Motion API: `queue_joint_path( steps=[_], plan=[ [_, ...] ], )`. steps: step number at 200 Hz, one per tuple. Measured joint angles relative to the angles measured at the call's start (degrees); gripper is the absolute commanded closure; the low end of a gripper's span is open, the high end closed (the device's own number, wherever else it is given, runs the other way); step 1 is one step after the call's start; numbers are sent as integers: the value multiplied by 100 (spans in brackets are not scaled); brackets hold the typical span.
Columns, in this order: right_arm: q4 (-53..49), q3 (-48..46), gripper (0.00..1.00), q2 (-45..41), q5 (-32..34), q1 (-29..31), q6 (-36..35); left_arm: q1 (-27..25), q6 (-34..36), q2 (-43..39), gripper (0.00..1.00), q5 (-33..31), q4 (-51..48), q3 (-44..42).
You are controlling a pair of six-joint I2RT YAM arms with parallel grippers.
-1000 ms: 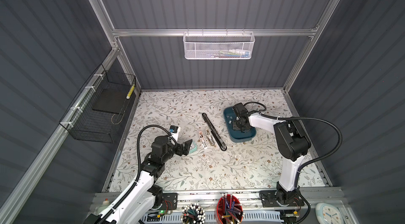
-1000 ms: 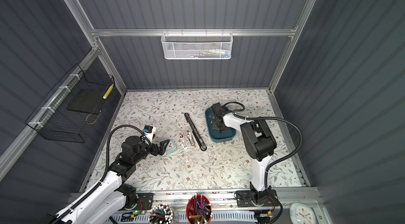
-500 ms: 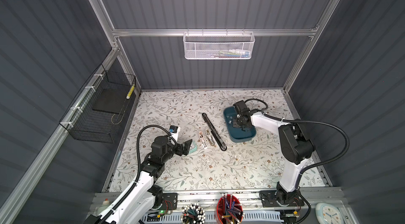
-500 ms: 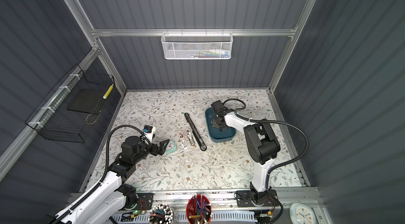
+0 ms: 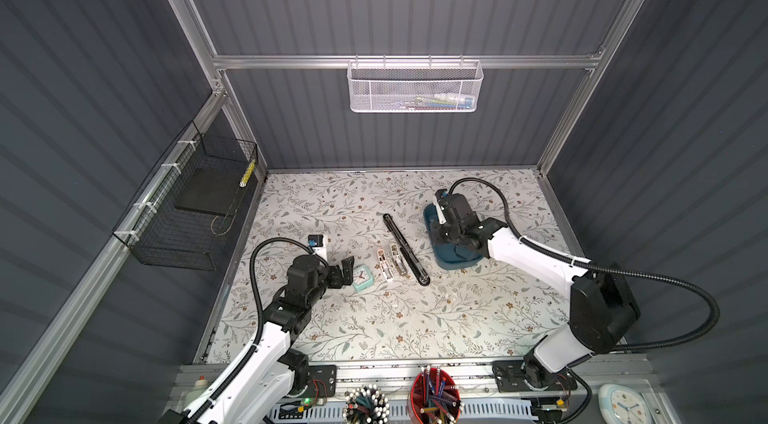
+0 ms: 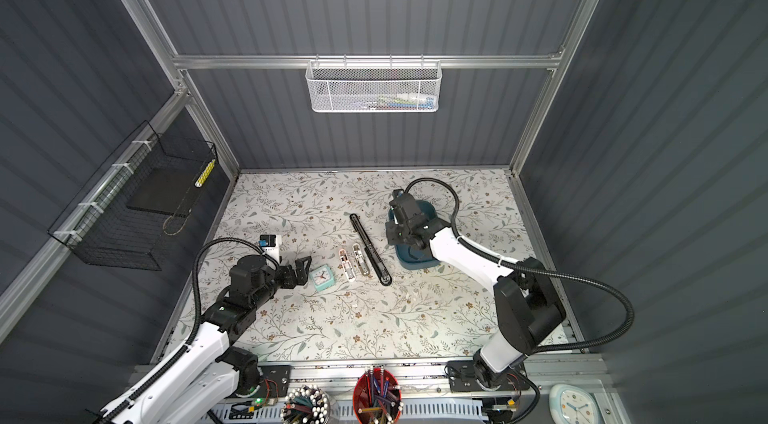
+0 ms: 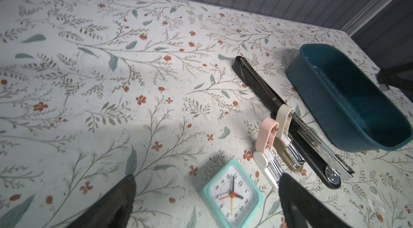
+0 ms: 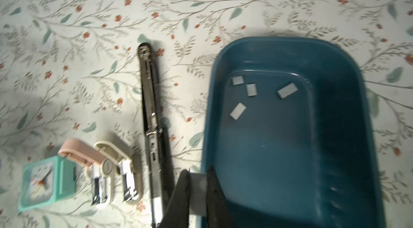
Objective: Load the staples into the stapler
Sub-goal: 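Lift the staple strip and carry it with the right gripper toward the cream mini stapler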
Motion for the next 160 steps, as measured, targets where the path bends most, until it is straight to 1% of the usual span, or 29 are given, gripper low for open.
queue_joint_path(
  steps=[23, 56, 94, 133, 160],
  plan=[
    [286, -282, 100, -219, -109, 284, -103, 0, -177, 0, 0, 20, -310, 48],
    [675, -463, 100, -203, -140, 693, -173, 4, -284, -85, 0, 463, -308, -20],
    [1025, -472, 100, 79, -83, 1209, -138, 4, -304, -208, 0, 730, -256, -96],
    [1180, -470, 100, 713, -87, 1449, -11, 4, -321, -210, 0, 787, -256, -103],
    [1189, -470, 100, 883, -79, 1469, 72, 4, -321, -184, 0, 787, -256, -103]
  ],
)
